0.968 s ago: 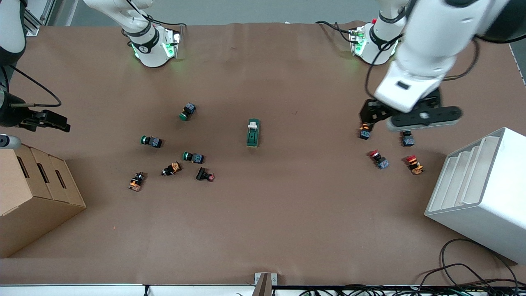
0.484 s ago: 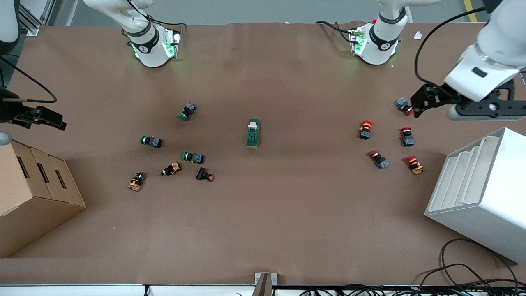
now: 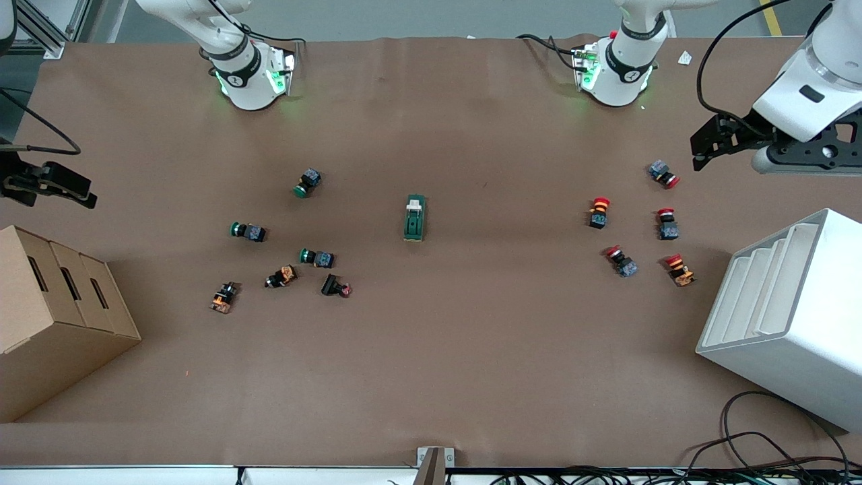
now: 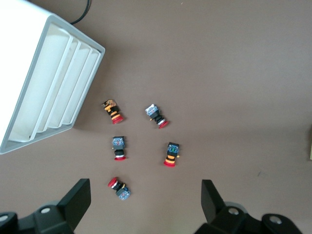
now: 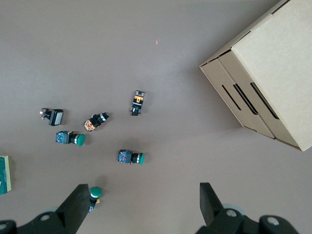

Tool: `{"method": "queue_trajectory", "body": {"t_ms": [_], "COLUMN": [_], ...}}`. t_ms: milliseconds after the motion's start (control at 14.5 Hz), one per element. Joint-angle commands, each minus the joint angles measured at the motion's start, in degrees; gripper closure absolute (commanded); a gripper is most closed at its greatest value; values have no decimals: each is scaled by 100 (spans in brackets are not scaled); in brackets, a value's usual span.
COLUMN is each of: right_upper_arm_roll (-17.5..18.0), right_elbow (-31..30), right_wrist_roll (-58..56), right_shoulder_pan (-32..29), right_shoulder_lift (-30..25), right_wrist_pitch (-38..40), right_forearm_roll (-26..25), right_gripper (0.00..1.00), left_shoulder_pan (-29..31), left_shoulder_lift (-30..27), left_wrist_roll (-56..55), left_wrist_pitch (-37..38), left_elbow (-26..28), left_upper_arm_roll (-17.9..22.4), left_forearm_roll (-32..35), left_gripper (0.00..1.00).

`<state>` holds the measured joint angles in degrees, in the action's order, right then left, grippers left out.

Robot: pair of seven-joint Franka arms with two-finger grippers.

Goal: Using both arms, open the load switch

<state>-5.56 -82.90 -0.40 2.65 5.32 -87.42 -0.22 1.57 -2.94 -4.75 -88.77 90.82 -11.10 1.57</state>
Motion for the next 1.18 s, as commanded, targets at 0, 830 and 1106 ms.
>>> {"method": "queue_trajectory", "body": {"t_ms": [0,830,1106], "right_upper_arm_roll": [-15,-15,-32], "right_elbow": [2,-322,-640], "right_wrist_roll": [49,49,40], "right_shoulder_pan": [96,104,43], "right_shoulder_lift": [-49,-416,-839], "right_wrist_pitch": [225,832,815], "right_forearm_roll": [74,110,215], "right_gripper": [0,0,0], "left_shoulder_pan": [45,-43,-43], "left_shoulder_lift": [-321,-278,-286], "left_wrist_roll": [272,369,378], "left_wrist_pitch": [-18,52,114], "left_elbow": [339,199,199], "left_upper_arm_roll": [188,188,188], "left_forearm_roll": [-306,-254,-315], "left_gripper": [0,0,0]}}
